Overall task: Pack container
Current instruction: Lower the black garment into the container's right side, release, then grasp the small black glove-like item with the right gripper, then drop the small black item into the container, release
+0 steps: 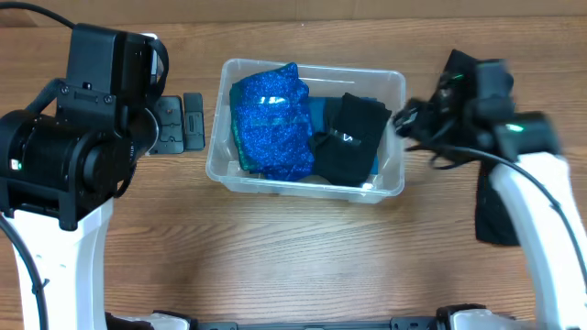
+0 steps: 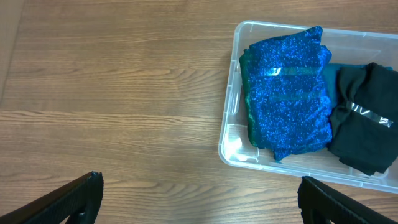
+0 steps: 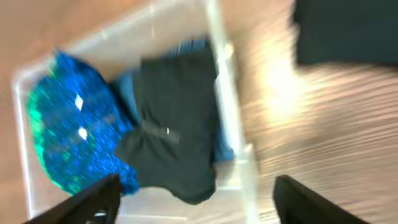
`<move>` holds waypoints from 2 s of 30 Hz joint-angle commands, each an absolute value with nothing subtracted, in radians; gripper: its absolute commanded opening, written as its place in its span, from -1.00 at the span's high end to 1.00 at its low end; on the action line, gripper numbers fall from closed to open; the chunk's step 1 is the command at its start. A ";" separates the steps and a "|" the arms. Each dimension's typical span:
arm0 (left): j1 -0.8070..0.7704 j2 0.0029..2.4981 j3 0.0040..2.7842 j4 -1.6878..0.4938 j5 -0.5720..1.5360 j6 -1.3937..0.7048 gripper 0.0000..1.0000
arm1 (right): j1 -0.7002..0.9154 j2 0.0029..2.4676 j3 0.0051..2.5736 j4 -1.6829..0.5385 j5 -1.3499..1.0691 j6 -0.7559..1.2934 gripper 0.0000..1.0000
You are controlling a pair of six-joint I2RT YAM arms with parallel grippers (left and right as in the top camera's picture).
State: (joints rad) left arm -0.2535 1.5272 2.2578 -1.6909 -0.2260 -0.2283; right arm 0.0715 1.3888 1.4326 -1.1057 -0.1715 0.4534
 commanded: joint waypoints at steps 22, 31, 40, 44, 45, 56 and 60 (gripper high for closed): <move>-0.249 1.524 2.260 -1.689 -0.243 -0.213 -1.00 | -0.727 1.880 1.208 -0.976 -0.268 0.313 -0.95; -0.249 1.524 2.260 -1.689 -0.243 -0.213 -1.00 | -0.723 1.872 1.189 -1.008 -0.405 0.258 0.54; -0.249 1.524 2.260 -1.689 -0.243 -0.213 -1.00 | -0.432 1.426 1.330 -1.162 -0.706 0.157 0.67; -0.249 1.524 2.260 -1.689 -0.243 -0.213 -1.00 | -0.095 1.286 1.330 -0.957 -0.677 0.400 0.74; -0.249 1.524 2.260 -1.689 -0.243 -0.213 -1.00 | -0.007 1.285 1.330 -0.891 -0.623 0.470 0.74; -0.249 1.524 2.260 -1.689 -0.243 -0.213 -1.00 | 0.366 1.664 1.330 -0.505 -0.215 0.905 -0.08; -0.249 1.524 2.260 -1.689 -0.243 -0.213 -1.00 | 0.361 1.671 1.331 -0.528 -0.244 0.796 -0.32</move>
